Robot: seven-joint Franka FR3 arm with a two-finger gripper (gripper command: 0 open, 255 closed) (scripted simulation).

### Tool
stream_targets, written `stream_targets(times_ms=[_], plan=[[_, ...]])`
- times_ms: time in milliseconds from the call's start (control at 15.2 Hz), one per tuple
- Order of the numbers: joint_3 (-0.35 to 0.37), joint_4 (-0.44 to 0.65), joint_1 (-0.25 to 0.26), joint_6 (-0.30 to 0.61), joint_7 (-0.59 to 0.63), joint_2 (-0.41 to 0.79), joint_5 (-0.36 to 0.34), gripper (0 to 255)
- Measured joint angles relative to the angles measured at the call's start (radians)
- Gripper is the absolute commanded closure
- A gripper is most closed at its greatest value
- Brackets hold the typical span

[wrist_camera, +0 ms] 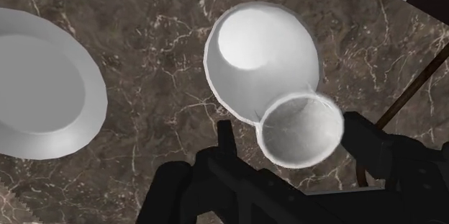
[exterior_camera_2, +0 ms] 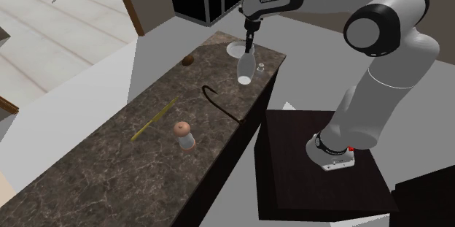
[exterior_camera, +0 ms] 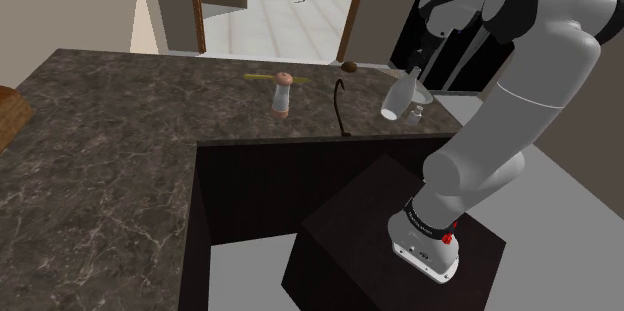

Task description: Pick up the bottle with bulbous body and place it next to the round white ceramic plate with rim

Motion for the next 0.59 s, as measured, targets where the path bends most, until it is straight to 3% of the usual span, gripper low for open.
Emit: stream_targets(times_ms=[330, 594], plan=[[0.000, 0.000, 0.000, 0.000, 0.000, 0.000, 0.000, 0], [-0.005, 0.075, -0.003, -0.089, 0.009, -0.019, -0.016, 0]])
